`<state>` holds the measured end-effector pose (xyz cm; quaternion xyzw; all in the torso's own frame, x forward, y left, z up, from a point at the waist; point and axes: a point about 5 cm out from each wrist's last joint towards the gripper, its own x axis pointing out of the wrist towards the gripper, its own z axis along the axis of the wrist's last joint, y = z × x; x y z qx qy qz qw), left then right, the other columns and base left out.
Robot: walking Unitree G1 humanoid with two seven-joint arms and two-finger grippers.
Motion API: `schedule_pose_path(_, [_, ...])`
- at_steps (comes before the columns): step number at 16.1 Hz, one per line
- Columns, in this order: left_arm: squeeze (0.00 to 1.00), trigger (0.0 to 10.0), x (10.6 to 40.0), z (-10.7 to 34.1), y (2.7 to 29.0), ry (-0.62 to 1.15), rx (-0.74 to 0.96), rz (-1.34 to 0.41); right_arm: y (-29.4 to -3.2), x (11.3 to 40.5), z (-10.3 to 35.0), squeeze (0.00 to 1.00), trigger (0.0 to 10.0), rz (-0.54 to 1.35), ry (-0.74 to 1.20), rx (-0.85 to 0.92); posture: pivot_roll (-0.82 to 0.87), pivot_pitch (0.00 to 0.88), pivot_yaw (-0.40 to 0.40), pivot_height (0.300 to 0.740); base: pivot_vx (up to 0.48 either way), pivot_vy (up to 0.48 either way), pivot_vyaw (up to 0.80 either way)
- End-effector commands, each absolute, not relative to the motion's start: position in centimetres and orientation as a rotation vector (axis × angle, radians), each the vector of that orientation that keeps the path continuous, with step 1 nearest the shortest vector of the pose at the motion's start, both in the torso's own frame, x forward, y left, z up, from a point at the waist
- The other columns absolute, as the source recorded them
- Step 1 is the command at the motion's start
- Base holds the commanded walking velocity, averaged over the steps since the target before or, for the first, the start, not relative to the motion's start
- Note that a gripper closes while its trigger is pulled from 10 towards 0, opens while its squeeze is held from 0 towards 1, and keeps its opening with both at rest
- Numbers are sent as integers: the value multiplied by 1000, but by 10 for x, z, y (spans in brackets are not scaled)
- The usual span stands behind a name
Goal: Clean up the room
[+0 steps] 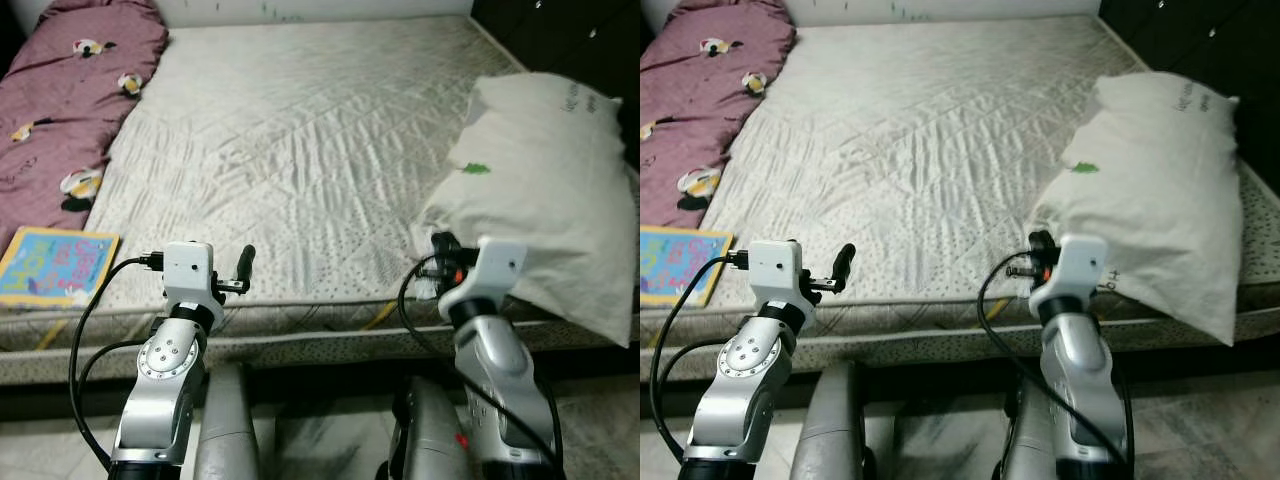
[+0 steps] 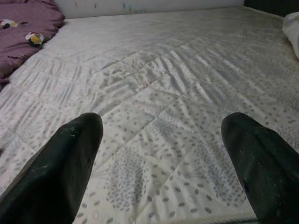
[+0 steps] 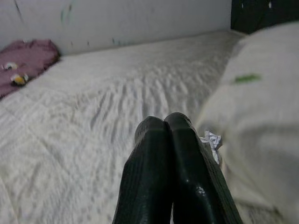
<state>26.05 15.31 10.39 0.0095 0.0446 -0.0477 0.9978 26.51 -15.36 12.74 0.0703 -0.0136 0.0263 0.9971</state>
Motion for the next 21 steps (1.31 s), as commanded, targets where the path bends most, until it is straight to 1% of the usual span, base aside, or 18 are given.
schedule_pose_path(1, [0,10000,259,105,155,79,24,-83,-151,268,127,0,10000,61,-14,151,32,0,6,619,0,0,0])
schedule_pose_path(5, [0,10000,253,103,162,86,42,-65,-147,275,129,0,10000,69,-24,165,56,0,2,662,0,0,0])
schedule_pose_path(9, [0,10000,261,107,163,71,46,-65,-149,277,132,0,10000,55,-36,165,39,0,16,695,0,0,0])
schedule_pose_path(13, [0,10000,263,105,158,69,49,-70,-154,274,132,0,10000,36,-38,154,20,0,17,738,0,0,0])
schedule_pose_path(17, [0,10000,265,105,153,62,33,-72,-152,276,133,0,10000,33,-40,150,14,0,14,740,0,0,0])
schedule_pose_path(21, [0,10000,266,105,154,63,23,-63,-153,277,134,0,10000,40,-40,148,7,0,7,740,0,0,0])
